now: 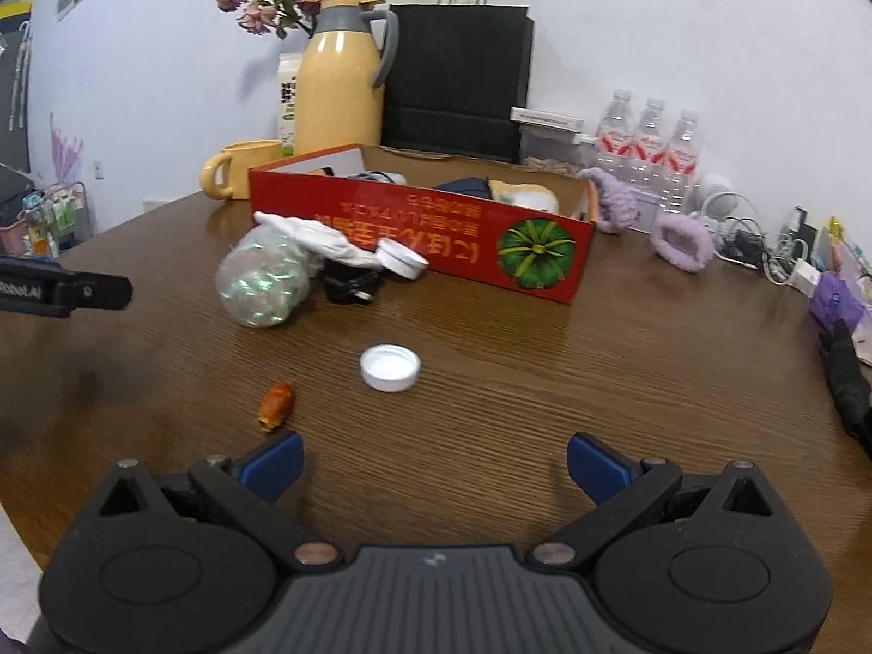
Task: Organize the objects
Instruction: 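Grasp the small orange object on the table with the right tool, then grasp the white bottle cap with the left tool while the right tool carries the orange object toward the box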
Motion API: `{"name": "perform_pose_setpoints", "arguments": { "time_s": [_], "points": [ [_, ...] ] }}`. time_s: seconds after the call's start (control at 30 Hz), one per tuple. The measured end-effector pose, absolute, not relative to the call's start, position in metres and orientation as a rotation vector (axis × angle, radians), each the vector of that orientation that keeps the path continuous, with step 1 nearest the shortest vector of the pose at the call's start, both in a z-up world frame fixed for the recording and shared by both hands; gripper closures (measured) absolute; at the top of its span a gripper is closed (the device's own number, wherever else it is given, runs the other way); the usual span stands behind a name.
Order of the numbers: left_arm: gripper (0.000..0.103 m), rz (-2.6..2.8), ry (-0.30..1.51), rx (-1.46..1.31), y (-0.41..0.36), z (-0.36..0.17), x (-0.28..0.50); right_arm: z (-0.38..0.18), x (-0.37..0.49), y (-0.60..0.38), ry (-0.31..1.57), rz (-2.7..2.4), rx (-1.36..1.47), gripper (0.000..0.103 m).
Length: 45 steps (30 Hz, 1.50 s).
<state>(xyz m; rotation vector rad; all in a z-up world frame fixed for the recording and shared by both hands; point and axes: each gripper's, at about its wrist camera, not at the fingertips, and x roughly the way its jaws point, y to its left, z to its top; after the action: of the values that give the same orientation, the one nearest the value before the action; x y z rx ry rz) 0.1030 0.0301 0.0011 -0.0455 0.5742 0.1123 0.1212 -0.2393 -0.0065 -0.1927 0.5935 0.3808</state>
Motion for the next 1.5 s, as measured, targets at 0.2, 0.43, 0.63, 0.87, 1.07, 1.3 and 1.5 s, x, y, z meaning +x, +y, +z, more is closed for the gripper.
{"name": "perform_pose_setpoints", "arguments": {
  "time_s": [0.2, 0.43, 0.63, 0.87, 1.07, 1.3, 1.5],
  "points": [
    [0.0, 0.114, 0.588, -0.055, 0.031, -0.003, 0.104, -0.006, 0.123, -0.222, 0.593, 0.448, -0.164, 0.005],
    [0.0, 0.11, 0.588, -0.061, 0.032, -0.005, 0.101, -0.011, 0.13, -0.195, 0.629, 0.512, -0.164, 0.055],
    [0.0, 0.111, 0.591, -0.069, 0.033, -0.005, 0.102, -0.011, 0.127, -0.19, 0.614, 0.527, -0.166, 0.092],
    [0.0, 0.092, 0.596, -0.069, 0.024, -0.005, 0.106, -0.009, 0.126, -0.199, 0.599, 0.511, -0.141, 0.092],
    [0.0, 0.053, 0.61, -0.058, 0.004, -0.008, 0.114, 0.003, 0.124, -0.22, 0.551, 0.479, -0.111, 0.092],
    [0.0, -0.009, 0.63, -0.024, -0.033, -0.013, 0.127, 0.014, 0.132, -0.258, 0.505, 0.425, -0.078, 0.092],
    [0.0, -0.053, 0.649, 0.014, -0.066, -0.018, 0.141, 0.018, 0.141, -0.288, 0.481, 0.39, -0.059, 0.092]
  ]
}}
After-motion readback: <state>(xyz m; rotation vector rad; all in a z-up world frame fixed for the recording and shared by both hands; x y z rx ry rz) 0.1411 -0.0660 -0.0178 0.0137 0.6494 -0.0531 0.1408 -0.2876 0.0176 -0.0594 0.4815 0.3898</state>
